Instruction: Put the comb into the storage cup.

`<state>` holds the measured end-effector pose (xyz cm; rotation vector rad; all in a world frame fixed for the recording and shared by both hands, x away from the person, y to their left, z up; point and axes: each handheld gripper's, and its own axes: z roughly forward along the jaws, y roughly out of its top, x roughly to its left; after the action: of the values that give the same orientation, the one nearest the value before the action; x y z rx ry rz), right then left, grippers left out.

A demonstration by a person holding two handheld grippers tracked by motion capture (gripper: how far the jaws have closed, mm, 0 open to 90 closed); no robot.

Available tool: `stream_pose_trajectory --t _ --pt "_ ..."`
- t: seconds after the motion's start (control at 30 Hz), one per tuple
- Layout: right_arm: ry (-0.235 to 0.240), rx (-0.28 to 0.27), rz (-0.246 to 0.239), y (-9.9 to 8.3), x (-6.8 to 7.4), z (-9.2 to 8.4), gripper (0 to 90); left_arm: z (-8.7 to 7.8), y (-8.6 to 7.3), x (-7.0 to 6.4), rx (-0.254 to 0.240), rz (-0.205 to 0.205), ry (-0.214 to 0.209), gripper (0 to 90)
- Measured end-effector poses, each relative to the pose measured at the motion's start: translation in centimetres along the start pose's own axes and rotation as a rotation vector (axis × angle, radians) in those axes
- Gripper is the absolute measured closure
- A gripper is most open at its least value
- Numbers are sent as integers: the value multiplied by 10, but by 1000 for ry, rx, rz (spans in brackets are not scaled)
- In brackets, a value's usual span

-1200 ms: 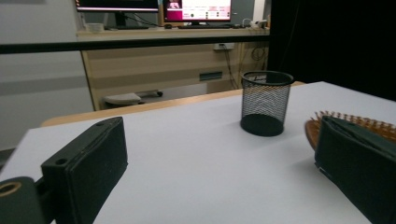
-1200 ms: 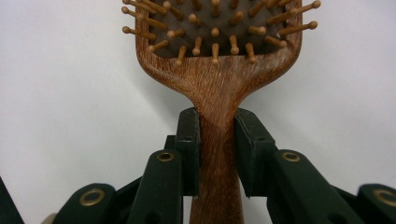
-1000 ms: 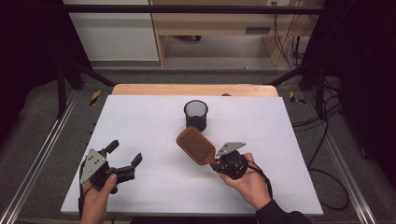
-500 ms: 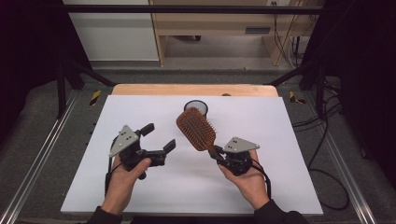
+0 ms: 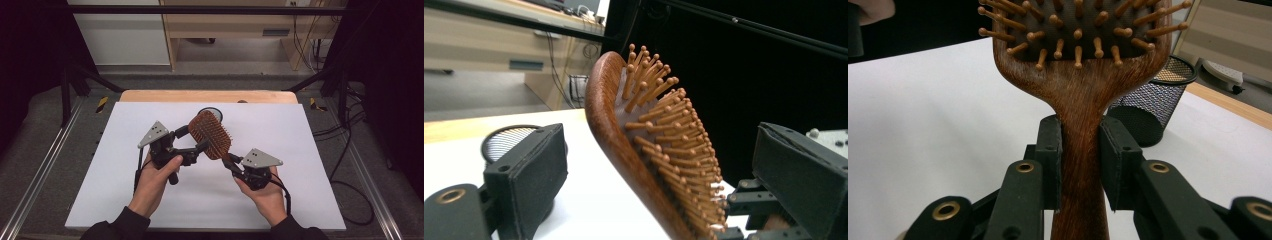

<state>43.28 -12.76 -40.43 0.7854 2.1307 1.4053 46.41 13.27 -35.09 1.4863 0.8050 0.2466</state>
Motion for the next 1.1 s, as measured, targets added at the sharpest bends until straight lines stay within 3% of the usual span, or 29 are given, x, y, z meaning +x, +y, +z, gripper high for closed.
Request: stream_pose_trajectory --t 0.13,0.43,1.1 --pt "3 -10 -3 0 1 1 731 9 -1 3 33 -31 -21 104" --pt "-4 -19 -13 0 5 2 731 16 1 5 20 -93 -44 191" --pt "-1 -33 14 -2 6 2 731 21 6 1 -8 -137 -18 392"
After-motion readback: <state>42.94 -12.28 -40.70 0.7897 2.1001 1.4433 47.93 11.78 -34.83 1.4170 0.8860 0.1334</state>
